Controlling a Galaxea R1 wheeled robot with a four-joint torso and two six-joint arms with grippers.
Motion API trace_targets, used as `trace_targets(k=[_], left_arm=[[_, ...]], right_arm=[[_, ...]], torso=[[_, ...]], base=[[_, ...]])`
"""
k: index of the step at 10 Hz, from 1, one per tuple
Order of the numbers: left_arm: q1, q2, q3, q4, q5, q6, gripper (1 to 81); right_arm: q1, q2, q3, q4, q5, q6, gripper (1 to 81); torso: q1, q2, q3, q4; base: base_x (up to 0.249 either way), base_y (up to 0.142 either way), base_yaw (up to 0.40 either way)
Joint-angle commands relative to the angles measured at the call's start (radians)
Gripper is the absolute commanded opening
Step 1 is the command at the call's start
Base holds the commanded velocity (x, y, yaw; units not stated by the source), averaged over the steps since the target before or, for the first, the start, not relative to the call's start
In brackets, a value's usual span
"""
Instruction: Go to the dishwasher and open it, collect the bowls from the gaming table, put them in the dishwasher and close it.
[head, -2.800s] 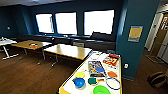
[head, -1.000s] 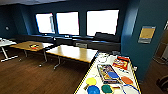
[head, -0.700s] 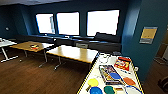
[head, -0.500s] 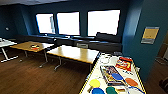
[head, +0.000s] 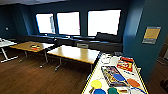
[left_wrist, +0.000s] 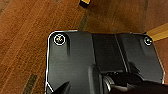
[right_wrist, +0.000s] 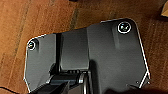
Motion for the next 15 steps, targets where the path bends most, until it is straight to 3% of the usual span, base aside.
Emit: trace_targets(k=[1,9,15], left_arm=[[-0.045,0.000,-0.001,-0.003,0.044,0.006,81.1],[-0.046,-0.002,-0.001,0.006,0.044,0.005,81.1],[-0.046,-0.005,-0.001,0.000,0.044,0.005,81.1]], right_arm=[[0.056,-0.001,0.002,0.000,-0.067,-0.002,81.1],[0.056,-0.001,0.002,0.000,-0.067,-0.003,81.1],[0.054,-0.002,0.002,0.000,-0.067,-0.003,81.1]], torso=[[0.000,0.000,0.000,0.000],[-0.002,-0.001,0.000,0.000],[-0.002,0.000,0.000,0.000]], base=[[0.000,0.000,0.000],[0.018,0.000,0.000],[0.000,0.000,-0.234]])
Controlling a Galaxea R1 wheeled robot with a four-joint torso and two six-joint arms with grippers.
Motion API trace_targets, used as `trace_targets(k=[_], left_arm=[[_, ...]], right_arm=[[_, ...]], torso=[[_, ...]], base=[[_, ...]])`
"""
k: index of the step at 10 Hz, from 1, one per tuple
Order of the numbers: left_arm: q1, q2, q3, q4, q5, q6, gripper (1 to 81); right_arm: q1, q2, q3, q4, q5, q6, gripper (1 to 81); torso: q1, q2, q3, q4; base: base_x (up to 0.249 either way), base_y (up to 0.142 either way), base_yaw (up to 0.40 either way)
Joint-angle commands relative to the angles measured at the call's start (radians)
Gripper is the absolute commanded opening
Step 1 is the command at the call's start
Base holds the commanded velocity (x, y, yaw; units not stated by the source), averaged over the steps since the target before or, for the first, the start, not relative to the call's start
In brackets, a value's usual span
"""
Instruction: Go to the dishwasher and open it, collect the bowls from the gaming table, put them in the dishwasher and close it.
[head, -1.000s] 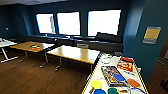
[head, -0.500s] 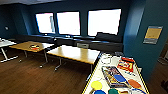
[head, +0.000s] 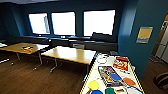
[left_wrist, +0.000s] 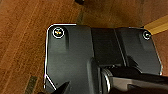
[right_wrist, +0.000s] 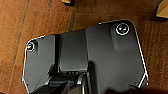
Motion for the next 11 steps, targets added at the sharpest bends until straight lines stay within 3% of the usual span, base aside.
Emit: trace_targets(k=[1,5,6,11], left_arm=[[-0.056,-0.003,-0.002,0.000,0.036,0.007,81.1],[-0.057,-0.003,-0.002,-0.002,0.034,0.007,81.1],[-0.057,-0.003,-0.002,-0.002,0.034,0.007,81.1],[-0.057,0.003,-0.002,-0.002,0.034,0.007,81.1]], right_arm=[[0.052,-0.002,0.002,0.000,-0.068,-0.003,81.1],[0.050,-0.003,0.002,0.000,-0.068,-0.003,81.1],[0.050,-0.002,0.002,0.000,-0.068,-0.003,81.1],[0.052,-0.002,0.002,0.000,-0.068,-0.003,81.1]], torso=[[0.000,0.000,0.000,0.000],[0.000,0.000,0.000,0.000],[0.000,0.000,0.000,0.000],[0.000,0.000,0.000,0.000]], base=[[0.000,0.000,-0.311],[0.000,0.000,-0.312],[0.082,-0.155,0.000],[0.000,0.000,0.000]])
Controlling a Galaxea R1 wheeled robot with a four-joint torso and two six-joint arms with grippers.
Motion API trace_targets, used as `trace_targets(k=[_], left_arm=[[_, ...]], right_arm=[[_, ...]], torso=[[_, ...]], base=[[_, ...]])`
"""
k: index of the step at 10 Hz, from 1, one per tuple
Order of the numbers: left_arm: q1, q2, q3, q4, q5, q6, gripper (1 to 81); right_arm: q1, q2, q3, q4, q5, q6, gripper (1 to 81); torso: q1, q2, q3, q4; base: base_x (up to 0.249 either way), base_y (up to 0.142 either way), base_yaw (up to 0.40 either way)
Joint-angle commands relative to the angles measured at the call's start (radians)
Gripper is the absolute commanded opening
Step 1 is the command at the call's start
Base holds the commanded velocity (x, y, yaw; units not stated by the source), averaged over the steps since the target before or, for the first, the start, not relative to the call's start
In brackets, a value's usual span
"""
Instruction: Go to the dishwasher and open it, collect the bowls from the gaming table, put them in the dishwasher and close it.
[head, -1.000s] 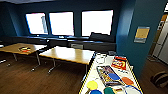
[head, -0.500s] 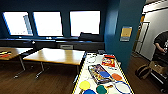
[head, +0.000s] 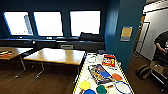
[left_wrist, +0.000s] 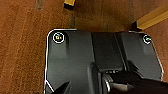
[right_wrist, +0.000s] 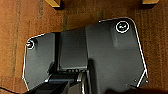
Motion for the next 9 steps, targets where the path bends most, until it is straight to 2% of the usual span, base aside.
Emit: trace_targets(k=[1,5,9], left_arm=[[-0.049,0.001,-0.002,-0.001,0.040,0.007,81.1],[-0.049,-0.028,0.018,0.002,0.037,0.007,81.1],[-0.049,-0.172,0.245,-0.001,0.011,0.002,81.1]], right_arm=[[0.057,-0.005,0.005,0.002,-0.062,-0.001,81.1],[0.058,-0.074,0.110,0.002,-0.063,0.000,81.1],[0.060,-0.204,0.301,0.010,-0.063,0.005,81.1]], torso=[[0.000,0.000,0.000,0.000],[0.000,0.000,0.000,0.000],[0.000,0.000,0.000,0.000]], base=[[0.000,0.000,0.000],[0.000,0.000,0.000],[0.000,0.000,0.000]])
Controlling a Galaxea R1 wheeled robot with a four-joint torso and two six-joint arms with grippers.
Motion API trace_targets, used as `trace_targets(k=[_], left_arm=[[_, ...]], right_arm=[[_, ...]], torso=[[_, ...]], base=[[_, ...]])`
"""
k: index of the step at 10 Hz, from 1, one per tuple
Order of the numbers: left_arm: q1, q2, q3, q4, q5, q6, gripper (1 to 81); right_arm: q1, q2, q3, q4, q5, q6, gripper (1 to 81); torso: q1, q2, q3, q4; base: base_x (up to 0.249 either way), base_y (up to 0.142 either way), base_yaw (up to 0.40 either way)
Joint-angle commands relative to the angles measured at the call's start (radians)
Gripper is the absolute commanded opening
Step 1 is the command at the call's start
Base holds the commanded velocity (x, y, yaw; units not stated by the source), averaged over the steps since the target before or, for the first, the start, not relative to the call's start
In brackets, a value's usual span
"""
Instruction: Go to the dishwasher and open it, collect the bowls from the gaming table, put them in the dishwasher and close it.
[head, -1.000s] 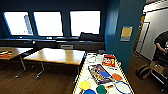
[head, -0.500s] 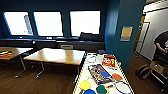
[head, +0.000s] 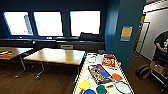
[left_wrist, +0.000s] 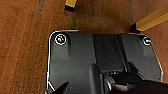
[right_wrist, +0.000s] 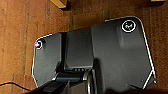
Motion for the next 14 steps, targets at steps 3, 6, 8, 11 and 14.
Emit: trace_targets(k=[3,6,8,11,14], left_arm=[[-0.049,-0.209,0.279,-0.003,0.009,-0.004,81.1],[-0.049,-0.386,0.518,-0.006,-0.030,-0.009,81.1],[-0.050,-0.498,0.666,-0.011,-0.044,-0.010,81.1],[-0.055,-0.595,0.781,-0.012,-0.060,-0.010,81.1],[-0.059,-0.668,0.900,-0.009,-0.060,-0.009,81.1]], right_arm=[[0.065,-0.238,0.322,0.009,-0.061,0.005,81.1],[0.071,-0.400,0.540,0.011,-0.053,0.008,81.1],[0.075,-0.500,0.683,0.012,-0.011,0.008,81.1],[0.080,-0.598,0.817,0.012,0.009,0.008,81.1],[0.082,-0.691,0.966,0.011,0.062,0.008,81.1]], torso=[[0.000,0.000,0.000,0.000],[0.000,0.000,0.000,0.000],[0.000,0.000,0.000,0.000],[0.000,0.000,0.000,0.000],[0.000,0.000,0.000,0.000]], base=[[0.000,0.000,0.000],[0.000,0.000,0.000],[0.000,0.000,0.000],[0.000,0.000,0.000],[0.000,0.000,0.000]])
